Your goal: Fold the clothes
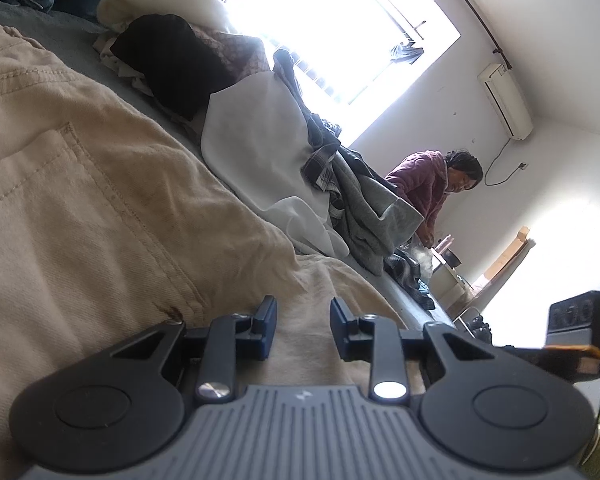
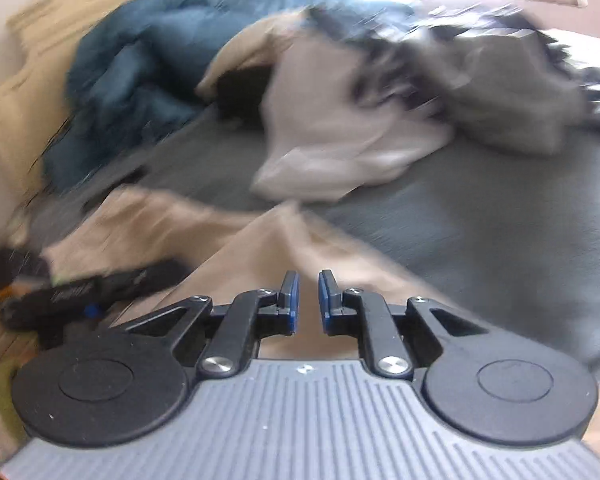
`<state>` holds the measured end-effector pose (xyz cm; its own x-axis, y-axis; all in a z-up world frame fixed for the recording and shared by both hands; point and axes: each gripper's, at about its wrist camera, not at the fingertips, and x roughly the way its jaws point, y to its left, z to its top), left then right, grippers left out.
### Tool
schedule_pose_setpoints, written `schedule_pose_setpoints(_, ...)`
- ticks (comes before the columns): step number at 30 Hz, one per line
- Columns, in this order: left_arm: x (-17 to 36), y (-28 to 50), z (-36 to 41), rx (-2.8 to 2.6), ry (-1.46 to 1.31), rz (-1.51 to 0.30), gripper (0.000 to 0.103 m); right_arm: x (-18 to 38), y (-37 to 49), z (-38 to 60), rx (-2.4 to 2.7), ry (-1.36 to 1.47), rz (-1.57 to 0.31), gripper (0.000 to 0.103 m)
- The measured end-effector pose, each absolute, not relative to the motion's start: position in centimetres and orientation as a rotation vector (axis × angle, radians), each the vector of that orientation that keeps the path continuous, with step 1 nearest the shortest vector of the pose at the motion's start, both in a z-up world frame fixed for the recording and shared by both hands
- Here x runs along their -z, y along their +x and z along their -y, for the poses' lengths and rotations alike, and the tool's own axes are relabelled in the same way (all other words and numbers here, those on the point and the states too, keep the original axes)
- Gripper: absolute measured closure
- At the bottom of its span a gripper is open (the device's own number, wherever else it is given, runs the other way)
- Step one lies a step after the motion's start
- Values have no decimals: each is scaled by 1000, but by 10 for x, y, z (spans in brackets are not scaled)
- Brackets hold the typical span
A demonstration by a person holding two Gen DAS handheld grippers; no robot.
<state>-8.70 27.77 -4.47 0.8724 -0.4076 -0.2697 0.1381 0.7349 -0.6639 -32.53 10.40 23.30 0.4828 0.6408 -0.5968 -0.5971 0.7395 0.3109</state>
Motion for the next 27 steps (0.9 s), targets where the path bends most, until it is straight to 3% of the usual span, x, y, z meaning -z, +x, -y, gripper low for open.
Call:
schedule_pose_setpoints(5, 44, -87, -278, 309, -682, -422, 72, -228, -312, -76, -594, 120, -760, 97)
schedule_pose_setpoints(6, 44, -88, -278, 309, -682, -421, 72, -231, -310, -60, -550, 156, -753, 92)
schedule_pose_setpoints(9, 45, -88, -279, 314, -685, -418, 72, -239, -304, -11, -419, 263, -728, 92)
schedule_pose_setpoints(12, 45, -88, -279, 316, -688, -416, 71, -253, -358, 22, -528, 363, -704, 90)
schedule_pose_setpoints(15, 44, -87, -278, 312, -688, -421, 71, -249, -417, 51, -534, 371, -672, 79)
schedule_pose_setpoints(17, 42, -85, -278, 313, -688, -433, 70, -237, -445, 69, -491, 433, -665, 77)
schedule_pose_setpoints(21, 29, -83, -273, 302, -676, -475, 58, -206, -496, 122, -415, 775, -626, 74)
schedule_pose_setpoints(24, 15, -87, -265, 267, -665, -490, 32, -192, -532, 159, -362, 953, -531, 71)
schedule_pose_setpoints(27, 2, -98, -252, 263, -687, -450, 28, -190, -553, 187, -267, 954, -517, 69)
